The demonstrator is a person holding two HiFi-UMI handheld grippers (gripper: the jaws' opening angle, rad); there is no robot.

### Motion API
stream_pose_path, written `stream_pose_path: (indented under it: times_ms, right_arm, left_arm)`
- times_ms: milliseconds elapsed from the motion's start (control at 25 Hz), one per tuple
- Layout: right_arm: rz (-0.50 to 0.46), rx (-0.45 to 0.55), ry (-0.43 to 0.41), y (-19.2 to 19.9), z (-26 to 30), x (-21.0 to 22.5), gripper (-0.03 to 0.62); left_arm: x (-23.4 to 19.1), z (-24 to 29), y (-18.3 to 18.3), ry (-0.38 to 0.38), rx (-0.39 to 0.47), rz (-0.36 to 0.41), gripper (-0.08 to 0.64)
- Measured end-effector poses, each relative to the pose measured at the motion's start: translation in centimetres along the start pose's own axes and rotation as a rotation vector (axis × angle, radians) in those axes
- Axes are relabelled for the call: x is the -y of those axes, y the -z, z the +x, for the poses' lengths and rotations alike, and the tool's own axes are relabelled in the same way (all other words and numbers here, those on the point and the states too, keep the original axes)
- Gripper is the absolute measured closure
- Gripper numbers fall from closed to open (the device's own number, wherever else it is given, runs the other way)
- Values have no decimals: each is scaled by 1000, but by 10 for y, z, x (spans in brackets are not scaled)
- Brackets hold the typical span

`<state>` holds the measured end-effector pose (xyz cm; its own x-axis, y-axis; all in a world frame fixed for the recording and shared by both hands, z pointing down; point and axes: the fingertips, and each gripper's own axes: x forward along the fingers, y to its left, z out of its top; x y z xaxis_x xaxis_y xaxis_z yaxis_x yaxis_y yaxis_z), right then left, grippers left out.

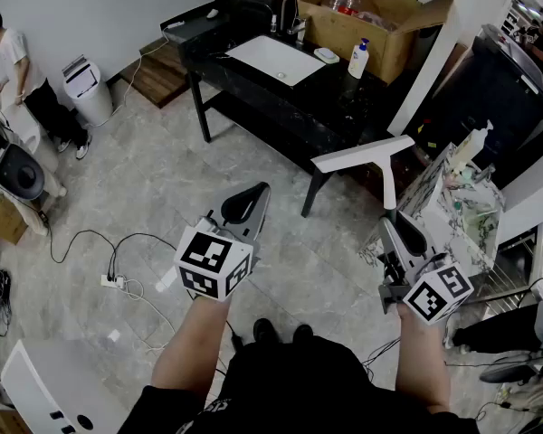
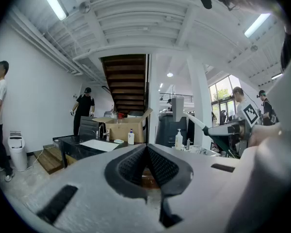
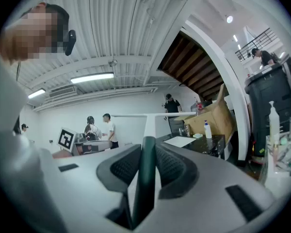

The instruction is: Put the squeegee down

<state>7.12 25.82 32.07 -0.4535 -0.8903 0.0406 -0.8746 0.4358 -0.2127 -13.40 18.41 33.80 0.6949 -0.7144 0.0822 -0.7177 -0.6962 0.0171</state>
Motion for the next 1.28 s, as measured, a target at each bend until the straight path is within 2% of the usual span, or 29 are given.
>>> stream_pose_path:
  times_ms: [280,920,1280]
  right_arm:
    - [3,1,-26,-4,-2,-14,494]
    - [9,-16,-33,12,14,-38,492]
    - [70,-7,-43,19,39,-17,492]
  left_arm:
    - [4,-14,3,-20,-28,0,551]
    - [-17,-43,17,-25,-17,-26,551]
    - [-35,-27,24,-39,-45,-22,551]
